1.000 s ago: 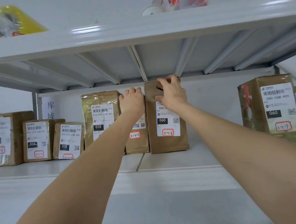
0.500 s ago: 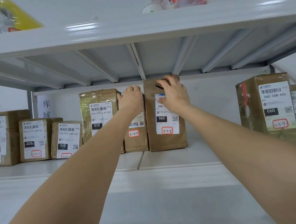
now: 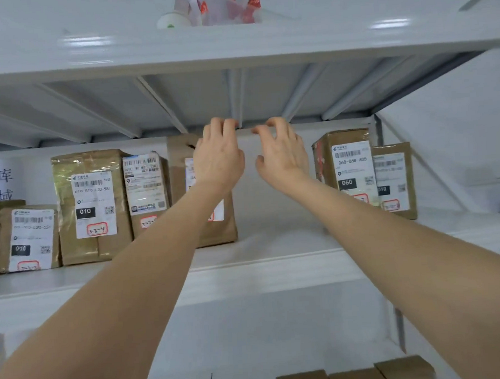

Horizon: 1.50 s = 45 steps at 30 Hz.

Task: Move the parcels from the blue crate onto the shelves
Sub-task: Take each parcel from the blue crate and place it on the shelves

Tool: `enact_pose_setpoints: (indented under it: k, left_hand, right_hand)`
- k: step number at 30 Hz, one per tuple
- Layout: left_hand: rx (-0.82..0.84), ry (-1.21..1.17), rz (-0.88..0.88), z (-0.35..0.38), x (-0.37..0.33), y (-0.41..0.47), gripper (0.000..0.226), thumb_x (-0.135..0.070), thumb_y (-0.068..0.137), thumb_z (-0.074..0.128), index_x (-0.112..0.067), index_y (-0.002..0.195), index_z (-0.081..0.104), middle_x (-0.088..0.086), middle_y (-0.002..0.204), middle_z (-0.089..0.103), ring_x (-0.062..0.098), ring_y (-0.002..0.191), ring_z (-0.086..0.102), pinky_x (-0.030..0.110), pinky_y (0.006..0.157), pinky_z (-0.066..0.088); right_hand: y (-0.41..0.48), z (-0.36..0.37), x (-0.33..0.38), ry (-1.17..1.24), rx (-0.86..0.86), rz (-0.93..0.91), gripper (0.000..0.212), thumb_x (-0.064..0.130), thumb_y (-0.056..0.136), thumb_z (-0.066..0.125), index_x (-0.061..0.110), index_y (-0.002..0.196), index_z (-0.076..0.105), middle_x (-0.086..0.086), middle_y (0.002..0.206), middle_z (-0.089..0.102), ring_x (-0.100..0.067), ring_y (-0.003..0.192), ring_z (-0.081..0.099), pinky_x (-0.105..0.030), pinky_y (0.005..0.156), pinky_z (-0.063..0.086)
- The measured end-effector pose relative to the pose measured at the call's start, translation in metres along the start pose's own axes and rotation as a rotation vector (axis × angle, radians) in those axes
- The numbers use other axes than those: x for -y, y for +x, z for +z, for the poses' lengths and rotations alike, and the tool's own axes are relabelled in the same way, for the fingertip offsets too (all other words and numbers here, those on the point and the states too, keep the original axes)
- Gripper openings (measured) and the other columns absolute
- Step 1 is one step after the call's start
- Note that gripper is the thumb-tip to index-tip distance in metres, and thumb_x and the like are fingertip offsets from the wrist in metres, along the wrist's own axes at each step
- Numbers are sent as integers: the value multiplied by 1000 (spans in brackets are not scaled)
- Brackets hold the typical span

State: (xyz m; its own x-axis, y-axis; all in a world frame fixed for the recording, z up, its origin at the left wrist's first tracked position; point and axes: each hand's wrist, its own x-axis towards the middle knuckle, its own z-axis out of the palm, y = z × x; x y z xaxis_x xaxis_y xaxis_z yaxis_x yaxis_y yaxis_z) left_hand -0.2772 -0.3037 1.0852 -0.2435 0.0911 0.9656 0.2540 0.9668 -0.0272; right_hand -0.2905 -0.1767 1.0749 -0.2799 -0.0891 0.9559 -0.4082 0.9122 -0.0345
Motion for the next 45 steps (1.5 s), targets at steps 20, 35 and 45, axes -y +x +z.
enact_pose_setpoints:
  k: [20, 35, 45]
  left_hand:
    - [205, 89, 16, 62, -202, 19, 96, -51, 79, 65, -14, 150, 13, 7, 147, 29, 26, 139, 23, 44, 114, 22]
    - [308, 332, 68, 95, -224, 36, 68, -57, 82, 56, -11, 130, 40, 9, 126, 45, 28, 115, 44, 40, 90, 36]
    - [309, 390, 64, 76, -161, 29, 67, -58, 83, 53, -14, 130, 39, 10, 127, 47, 31, 121, 44, 48, 103, 32]
  right_hand:
    - [-48, -79, -245, -37, 196, 522, 80, 28, 84, 69, 33, 148, 20, -11, 158, 3, -34, 143, 14, -48, 113, 27]
    - [-12, -32, -267, 178, 362, 494, 85, 44, 68, 80, 27, 139, 37, -8, 141, 22, -27, 122, 46, -33, 98, 40]
    - [-5, -24, -213, -119, 299, 199, 82, 58, 68, 74, 30, 138, 40, -2, 147, 28, -29, 135, 26, -48, 108, 30]
